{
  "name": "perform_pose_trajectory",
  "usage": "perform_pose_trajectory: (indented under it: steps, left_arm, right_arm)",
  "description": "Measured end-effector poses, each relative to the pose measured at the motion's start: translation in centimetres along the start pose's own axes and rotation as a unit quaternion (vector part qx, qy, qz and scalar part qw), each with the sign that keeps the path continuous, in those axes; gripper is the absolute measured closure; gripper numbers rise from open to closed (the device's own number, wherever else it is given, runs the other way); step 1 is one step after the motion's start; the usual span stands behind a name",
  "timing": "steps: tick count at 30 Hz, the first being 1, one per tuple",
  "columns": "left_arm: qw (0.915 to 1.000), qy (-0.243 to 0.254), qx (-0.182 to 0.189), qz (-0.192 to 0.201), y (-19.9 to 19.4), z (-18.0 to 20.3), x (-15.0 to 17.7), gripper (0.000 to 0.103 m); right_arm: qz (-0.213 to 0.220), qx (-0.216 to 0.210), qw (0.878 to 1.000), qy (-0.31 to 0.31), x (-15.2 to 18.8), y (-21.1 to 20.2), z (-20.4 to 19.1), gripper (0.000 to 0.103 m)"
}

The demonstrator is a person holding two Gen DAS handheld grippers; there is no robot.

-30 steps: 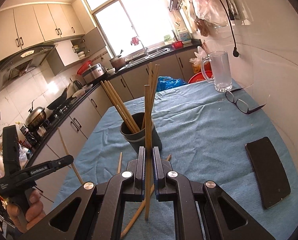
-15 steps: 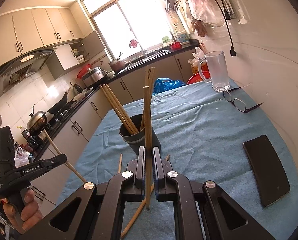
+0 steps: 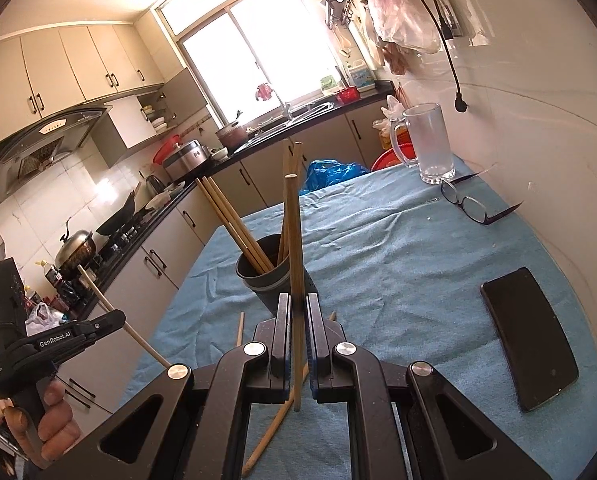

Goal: Organize utensils
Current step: 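Lift both held chopsticks upright and carry them toward the black cup, then lower the left tool's chopstick into the cup while the right tool lowers its own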

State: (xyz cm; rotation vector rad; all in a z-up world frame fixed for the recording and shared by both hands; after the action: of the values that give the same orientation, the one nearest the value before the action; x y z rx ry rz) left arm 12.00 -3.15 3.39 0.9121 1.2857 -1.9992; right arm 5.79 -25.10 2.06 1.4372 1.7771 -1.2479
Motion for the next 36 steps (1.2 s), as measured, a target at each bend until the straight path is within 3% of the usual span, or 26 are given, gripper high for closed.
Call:
perform_pose_trajectory:
  steps: [26,36]
  left_arm:
    - [0.9998,0.003,0.018,-0.009,0.0,1.0,-0.4,0.097]
    - [0.9994,0.015,0.030,-0.007,0.2,2.4,-2.0,0.097]
  right_arm:
    - [0.004,-0.006,1.000,0.012,-0.8,-0.7,0.2,0.096]
    - [0.005,-0.015,1.000,0.018,-1.9,-0.7,-0.3,0.096]
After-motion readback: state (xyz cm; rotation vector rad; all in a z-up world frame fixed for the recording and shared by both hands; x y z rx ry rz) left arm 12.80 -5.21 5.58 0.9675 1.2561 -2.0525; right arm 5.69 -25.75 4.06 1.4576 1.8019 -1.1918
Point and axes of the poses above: each gripper's, at about its wrist camera, not at the fingertips, and y roughly the way its jaws point, z to its right, x to its underside, the point moved 5 cm from there along y, roughly the way its jaws point, and after that the axes turned 10 degrees about z, right-handed, at the moved point
